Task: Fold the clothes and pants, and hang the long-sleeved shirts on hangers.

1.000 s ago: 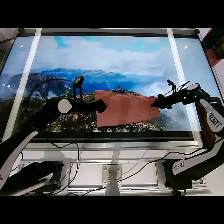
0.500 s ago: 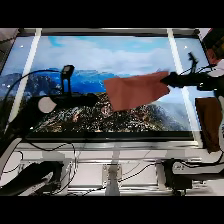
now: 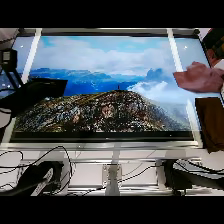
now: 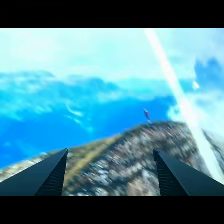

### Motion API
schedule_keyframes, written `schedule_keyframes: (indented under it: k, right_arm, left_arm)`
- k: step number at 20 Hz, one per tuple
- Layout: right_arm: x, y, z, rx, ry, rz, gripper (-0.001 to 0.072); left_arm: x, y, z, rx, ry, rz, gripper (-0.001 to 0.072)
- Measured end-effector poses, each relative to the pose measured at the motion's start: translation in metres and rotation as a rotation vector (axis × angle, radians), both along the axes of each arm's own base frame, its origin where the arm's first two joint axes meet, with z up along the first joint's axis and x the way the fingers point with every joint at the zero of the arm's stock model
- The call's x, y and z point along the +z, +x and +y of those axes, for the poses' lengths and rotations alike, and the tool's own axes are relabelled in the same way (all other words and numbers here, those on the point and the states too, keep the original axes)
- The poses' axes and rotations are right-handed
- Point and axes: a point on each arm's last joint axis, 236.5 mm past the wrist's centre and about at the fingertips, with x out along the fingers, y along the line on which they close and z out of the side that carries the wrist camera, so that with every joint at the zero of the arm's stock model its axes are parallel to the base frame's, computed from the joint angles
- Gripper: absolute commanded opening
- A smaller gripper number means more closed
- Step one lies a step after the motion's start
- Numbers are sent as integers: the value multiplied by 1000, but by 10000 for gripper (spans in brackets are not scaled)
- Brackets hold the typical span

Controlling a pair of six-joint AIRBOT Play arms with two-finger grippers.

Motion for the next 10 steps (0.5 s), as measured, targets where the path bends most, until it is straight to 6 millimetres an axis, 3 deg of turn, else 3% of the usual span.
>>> schedule_keyframes:
  k: [5,10]
  right_arm:
    - [-36,-116,-53,-196,66,290,17]
    - [-44,-207,-82,-362,74,465,17]
  left_arm:
    - [8,-1,13,33,5,-26,582]
    - [10,-2,15,40,5,-31,582]
